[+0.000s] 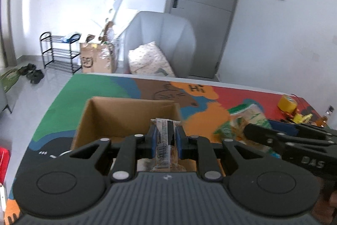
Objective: Organize snacks
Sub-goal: 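Carry both held snacks over the cardboard box, then open both grippers to release the snacks into the cardboard box, then move both open grippers back over the remaining snack pile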
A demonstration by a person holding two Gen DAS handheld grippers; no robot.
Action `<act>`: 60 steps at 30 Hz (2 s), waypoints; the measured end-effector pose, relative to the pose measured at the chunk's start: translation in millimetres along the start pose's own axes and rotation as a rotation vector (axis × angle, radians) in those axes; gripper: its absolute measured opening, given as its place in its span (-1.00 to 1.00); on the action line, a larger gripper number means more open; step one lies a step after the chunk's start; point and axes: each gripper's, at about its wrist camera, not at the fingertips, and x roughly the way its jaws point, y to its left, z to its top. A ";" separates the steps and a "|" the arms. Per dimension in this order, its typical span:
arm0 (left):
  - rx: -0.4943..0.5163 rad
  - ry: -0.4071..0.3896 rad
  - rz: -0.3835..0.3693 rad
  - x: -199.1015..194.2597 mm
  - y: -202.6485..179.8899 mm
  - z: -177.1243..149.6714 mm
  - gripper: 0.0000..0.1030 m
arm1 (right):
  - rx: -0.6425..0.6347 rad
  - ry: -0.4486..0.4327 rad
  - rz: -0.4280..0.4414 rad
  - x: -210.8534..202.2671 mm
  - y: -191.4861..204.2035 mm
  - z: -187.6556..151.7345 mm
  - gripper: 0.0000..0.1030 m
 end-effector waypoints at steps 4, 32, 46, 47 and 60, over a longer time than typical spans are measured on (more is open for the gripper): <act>-0.034 0.003 0.033 2.4 23.6 0.3 -0.66 | -0.014 0.005 0.025 10.0 12.6 4.5 -0.11; -0.088 -0.025 0.068 -15.2 48.3 -11.4 0.71 | -0.031 -0.007 0.083 35.9 53.6 16.4 0.73; -0.029 -0.002 0.056 -10.4 12.7 -22.6 0.86 | 0.073 0.011 -0.034 3.5 0.6 -7.0 0.89; -0.026 -0.001 0.051 -9.6 10.1 -22.7 0.86 | 0.079 0.012 -0.038 1.4 -2.8 -8.5 0.89; 0.025 0.007 -0.020 -6.2 -27.4 -26.0 0.92 | 0.125 0.018 -0.090 -27.3 -36.7 -24.1 0.99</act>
